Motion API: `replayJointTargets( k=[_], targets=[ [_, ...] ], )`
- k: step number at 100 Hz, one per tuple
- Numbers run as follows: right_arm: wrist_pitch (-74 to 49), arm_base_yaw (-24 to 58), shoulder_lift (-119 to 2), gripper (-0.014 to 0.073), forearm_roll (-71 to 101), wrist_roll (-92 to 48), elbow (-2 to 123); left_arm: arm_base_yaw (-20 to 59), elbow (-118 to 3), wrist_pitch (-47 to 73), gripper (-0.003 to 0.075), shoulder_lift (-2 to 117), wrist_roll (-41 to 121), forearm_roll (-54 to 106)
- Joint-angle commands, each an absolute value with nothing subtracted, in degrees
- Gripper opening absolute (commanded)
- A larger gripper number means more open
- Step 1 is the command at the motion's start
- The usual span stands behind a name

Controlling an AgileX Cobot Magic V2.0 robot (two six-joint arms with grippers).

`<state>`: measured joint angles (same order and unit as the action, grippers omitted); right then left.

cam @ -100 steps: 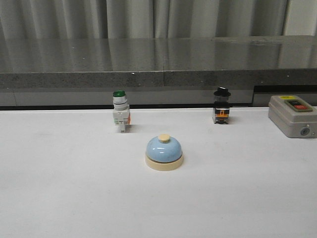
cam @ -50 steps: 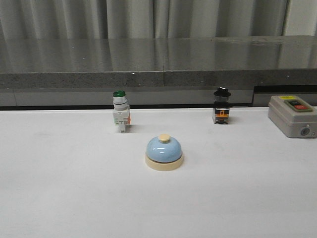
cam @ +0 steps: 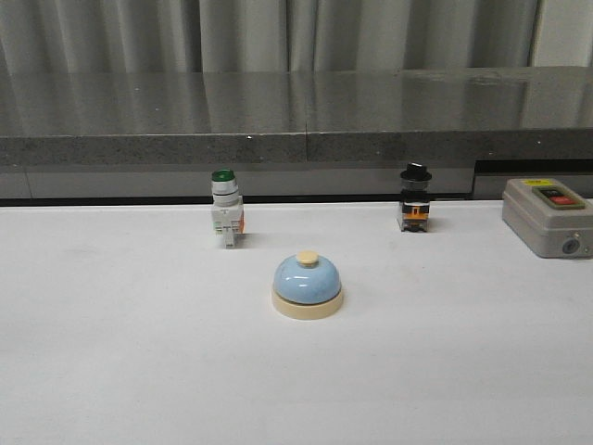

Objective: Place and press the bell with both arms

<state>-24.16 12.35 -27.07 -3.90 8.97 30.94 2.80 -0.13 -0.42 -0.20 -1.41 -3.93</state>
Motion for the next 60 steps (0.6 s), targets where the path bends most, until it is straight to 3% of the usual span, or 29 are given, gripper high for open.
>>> replayJointTargets(
  k=[1,28,60],
  targets=[
    [-20.04,11.99,-27.16,-0.0064,-4.54,8.66,32.34,2.78,3.0,-4.62,-0.0021,-2.01,-1.59,-3.64],
    [-19.29,11.69,-25.37,-0.0064,-5.74,8.66,31.15,2.78,3.0,-4.62,-0.0021,-2.01,-1.59,-3.64],
    [-5.56,5.21,-11.5,-0.0064,-5.99,8.66,17.99,2.78,3.0,-4.62,-0.0021,-2.01,-1.59,-3.64]
  ],
)
